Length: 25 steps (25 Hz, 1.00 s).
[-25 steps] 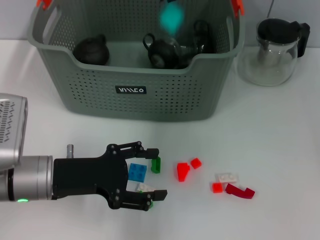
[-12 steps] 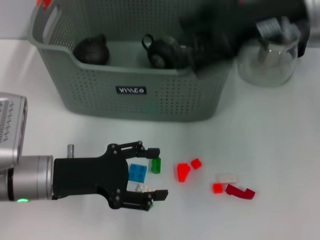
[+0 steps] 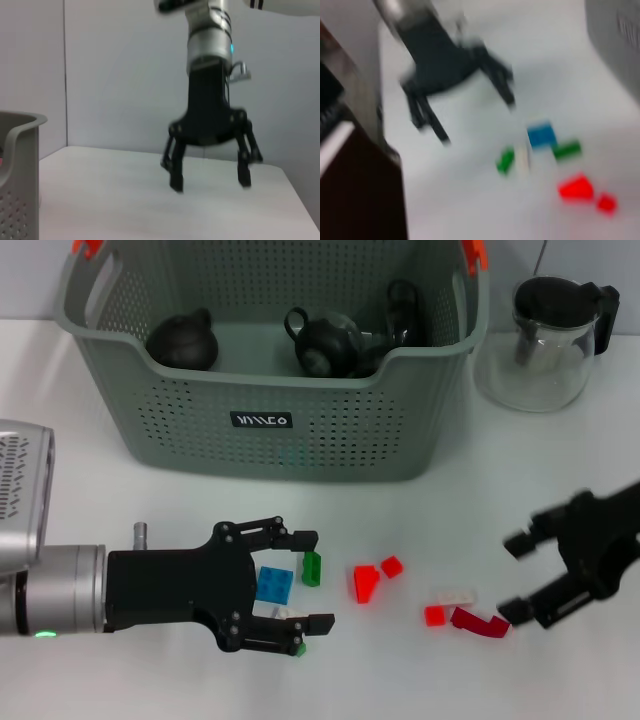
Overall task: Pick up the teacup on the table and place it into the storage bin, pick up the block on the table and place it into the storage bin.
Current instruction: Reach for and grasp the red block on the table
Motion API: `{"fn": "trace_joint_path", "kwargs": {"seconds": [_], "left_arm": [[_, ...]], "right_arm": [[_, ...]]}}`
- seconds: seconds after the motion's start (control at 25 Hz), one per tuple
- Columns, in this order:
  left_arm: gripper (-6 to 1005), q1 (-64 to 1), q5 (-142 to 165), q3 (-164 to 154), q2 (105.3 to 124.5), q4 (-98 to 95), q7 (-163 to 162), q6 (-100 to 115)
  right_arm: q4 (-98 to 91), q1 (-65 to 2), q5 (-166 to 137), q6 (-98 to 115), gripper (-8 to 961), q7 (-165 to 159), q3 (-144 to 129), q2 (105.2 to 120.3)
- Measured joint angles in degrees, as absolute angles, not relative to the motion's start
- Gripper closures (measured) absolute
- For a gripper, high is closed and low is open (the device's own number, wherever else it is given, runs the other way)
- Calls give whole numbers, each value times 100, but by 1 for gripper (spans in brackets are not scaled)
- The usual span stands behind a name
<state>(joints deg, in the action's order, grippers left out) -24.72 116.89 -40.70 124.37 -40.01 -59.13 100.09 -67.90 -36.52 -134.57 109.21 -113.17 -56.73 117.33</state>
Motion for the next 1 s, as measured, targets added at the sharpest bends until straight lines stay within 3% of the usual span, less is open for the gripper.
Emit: {"fn": "trace_joint_path", "kwargs": {"seconds": [0.2,1.0], "left_arm": [[138,-2481,11691,-4069,12436,-3998,-5907,9995],[137,-2475,11699,-4069,12441,-3847,-5764,9898]], "right_arm": [[-6735,-3794,-14609,10762,6,-11602,-5872,12021],[-6293,-3989,-14962,9135,11,-13320,-8780,12040]]}}
